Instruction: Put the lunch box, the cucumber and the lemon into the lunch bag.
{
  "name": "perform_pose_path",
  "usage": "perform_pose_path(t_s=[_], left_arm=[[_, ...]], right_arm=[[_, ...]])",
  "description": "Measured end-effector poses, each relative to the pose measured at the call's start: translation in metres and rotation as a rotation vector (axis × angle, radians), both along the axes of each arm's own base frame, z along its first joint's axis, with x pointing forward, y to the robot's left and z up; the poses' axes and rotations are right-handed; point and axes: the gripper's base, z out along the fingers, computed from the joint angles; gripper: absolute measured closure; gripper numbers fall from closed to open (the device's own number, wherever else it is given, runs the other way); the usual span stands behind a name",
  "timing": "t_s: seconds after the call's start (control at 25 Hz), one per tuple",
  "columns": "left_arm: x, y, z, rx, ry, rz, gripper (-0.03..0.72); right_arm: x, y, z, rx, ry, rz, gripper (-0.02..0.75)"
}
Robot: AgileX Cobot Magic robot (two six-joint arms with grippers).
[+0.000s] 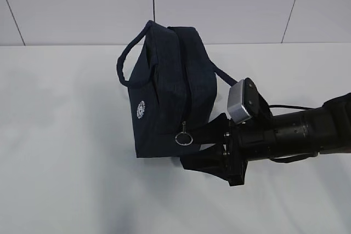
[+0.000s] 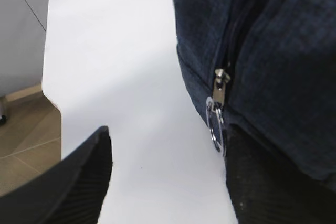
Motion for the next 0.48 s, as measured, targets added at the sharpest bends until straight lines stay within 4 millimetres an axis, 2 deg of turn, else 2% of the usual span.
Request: perform_pose_path(t_s=[0.48], left_arm=[[0.0000, 0.0001, 0.0000, 0.002, -0.001, 0.000, 0.379]], right_arm=[[-0.0033, 0.0082, -0.0004, -0.012, -0.008, 0.026, 0.229]])
